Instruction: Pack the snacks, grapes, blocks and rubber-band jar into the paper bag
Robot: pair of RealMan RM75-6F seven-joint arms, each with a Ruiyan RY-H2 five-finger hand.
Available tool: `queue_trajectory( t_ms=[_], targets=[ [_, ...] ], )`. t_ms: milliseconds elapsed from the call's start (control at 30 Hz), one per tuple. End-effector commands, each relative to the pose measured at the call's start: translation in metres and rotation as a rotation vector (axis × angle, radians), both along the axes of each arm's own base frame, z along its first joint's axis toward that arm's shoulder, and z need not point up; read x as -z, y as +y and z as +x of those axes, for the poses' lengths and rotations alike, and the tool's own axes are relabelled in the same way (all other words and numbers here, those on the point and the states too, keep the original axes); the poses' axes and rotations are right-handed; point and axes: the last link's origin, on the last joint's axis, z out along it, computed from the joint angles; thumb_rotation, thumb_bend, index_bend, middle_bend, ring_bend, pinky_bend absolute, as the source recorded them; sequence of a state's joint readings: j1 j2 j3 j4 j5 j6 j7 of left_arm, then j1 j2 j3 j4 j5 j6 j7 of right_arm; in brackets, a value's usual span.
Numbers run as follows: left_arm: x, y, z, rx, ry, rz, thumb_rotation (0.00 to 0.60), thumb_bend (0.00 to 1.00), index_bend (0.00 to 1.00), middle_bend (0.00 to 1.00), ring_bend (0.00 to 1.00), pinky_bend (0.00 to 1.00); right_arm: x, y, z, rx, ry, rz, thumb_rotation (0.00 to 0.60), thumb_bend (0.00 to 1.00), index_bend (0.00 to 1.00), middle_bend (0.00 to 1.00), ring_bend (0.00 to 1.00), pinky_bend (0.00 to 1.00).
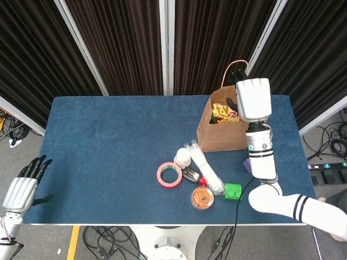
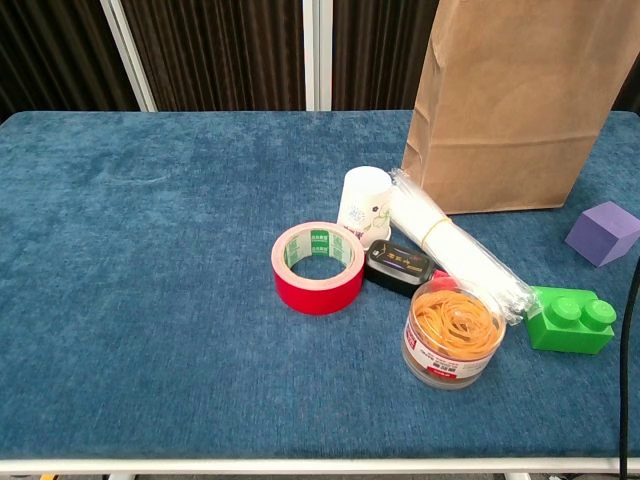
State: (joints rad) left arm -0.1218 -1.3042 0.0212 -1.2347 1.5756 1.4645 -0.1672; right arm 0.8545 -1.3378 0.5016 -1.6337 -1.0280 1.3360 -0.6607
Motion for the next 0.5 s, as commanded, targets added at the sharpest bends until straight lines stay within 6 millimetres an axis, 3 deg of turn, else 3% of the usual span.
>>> queue_trajectory(
  t_ms=[33,267,500],
  targets=[
    [0.001,-0.002,0.000,0.001,-0.001,-0.003,0.600,0.11,0.12,0.12,0.02,0.21,-0.018,0.027,0.005,-0.093,-0.183,0.104,0.600,0.00,0.43,0.43,0.86,0.89],
    [0.003,-0.003,0.002,0.011,-0.002,-0.003,0.600,0.11,0.12,0.12,0.02,0.21,-0.036,0.059,-0.015,-0.138,-0.166,0.179,0.600,0.00,0.43,0.43,0.86,0.89],
    [0.003,-0.001,0.004,0.012,-0.002,-0.004,0.600,0.11,0.12,0.12,0.02,0.21,-0.021,0.094,-0.060,-0.069,0.028,0.321,0.600,0.00,0.47,0.45,0.86,0.89]
  ],
)
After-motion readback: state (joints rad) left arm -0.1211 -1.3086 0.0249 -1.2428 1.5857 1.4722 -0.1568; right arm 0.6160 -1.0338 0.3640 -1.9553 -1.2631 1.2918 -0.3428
